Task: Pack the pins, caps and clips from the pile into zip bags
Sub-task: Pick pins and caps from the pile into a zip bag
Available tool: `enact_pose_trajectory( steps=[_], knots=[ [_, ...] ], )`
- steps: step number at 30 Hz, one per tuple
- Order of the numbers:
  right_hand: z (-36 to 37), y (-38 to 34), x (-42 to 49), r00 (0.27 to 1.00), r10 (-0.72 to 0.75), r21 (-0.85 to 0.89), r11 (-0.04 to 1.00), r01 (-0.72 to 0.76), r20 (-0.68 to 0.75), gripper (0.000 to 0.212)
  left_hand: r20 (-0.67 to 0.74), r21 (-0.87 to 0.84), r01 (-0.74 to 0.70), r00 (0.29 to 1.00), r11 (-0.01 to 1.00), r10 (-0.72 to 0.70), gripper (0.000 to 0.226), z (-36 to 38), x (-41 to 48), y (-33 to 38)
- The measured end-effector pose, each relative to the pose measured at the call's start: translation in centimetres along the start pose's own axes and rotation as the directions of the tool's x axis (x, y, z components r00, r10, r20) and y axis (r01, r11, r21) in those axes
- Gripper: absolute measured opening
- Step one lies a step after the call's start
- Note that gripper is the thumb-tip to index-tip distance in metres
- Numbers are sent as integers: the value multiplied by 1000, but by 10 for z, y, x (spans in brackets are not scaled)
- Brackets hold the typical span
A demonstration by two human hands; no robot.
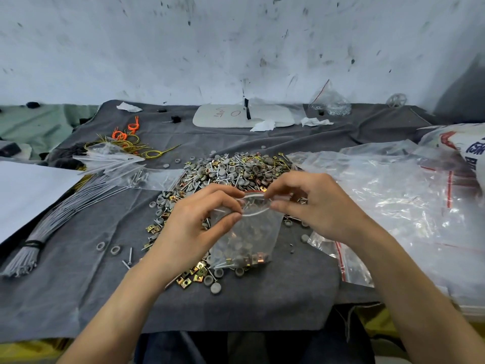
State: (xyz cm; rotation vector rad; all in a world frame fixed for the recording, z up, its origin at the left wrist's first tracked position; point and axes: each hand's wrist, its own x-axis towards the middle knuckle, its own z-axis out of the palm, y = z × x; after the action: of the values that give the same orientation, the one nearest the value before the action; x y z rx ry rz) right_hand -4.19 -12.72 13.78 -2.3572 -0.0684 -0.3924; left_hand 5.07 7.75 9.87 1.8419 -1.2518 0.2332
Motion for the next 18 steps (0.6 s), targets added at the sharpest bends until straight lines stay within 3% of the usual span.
enact_pose_trajectory(
  steps=[5,9,12,18],
  knots=[
    [6,11,-2,998,45,90,995,-41,-50,37,-33,-11,55,998,998,-55,2,-1,-2,-1],
    [3,20,-4,985,114,199,976,-87,-130,32,-127,-134,191,970,972,-208,37,-3,-5,-4],
    [2,23,-6,984,118,245,966,-82,-135,36,-172,-191,271,937,943,-304,46,-5,-7,-6],
    [-3,24,-8,981,101,305,951,-47,-165,39,-211,-143,237,941,961,-263,70,-6,-4,-2]
  ],
)
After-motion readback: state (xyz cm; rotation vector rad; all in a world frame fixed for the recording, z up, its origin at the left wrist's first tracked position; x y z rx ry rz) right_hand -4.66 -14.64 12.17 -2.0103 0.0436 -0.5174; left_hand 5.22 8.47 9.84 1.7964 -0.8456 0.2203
